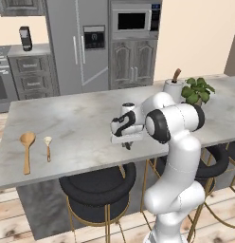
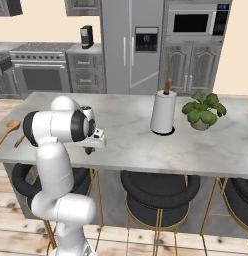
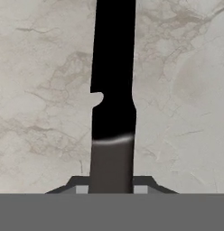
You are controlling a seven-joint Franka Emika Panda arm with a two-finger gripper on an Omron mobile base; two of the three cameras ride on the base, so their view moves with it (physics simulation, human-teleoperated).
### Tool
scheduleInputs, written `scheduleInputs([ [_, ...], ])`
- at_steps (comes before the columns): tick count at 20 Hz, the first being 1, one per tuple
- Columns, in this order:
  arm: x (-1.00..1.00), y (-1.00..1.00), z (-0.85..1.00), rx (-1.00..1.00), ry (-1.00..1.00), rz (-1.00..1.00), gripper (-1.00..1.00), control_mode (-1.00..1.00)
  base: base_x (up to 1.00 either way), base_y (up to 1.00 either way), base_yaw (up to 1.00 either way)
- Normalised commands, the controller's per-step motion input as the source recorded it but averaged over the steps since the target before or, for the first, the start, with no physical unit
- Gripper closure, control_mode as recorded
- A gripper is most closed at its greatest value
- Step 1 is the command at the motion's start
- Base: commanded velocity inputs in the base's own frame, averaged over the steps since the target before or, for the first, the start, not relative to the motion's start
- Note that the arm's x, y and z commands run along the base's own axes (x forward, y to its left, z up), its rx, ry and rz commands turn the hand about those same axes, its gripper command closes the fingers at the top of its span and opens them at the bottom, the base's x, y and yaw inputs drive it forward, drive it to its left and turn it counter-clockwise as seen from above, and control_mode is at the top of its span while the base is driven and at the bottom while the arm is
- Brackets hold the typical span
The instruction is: Pick up the metallic utensils from the counter and place them in the open drawer. Make sure not to pick up any wooden utensils.
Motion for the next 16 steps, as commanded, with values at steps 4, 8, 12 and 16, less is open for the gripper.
scheduleInputs([
  [4,-0.47,0.01,0.29,-0.06,0.0,-0.07,1.0,-1.0,0.0,0.0,0.0],
  [8,-0.77,-0.01,0.85,-0.07,0.02,-0.1,1.0,-1.0,0.0,0.0,0.0],
  [12,-1.0,-0.21,1.0,0.0,0.0,-0.09,1.0,-1.0,0.0,0.0,0.0],
  [16,-1.0,-0.32,1.0,0.0,0.0,-0.06,1.0,-1.0,0.0,0.0,0.0],
])
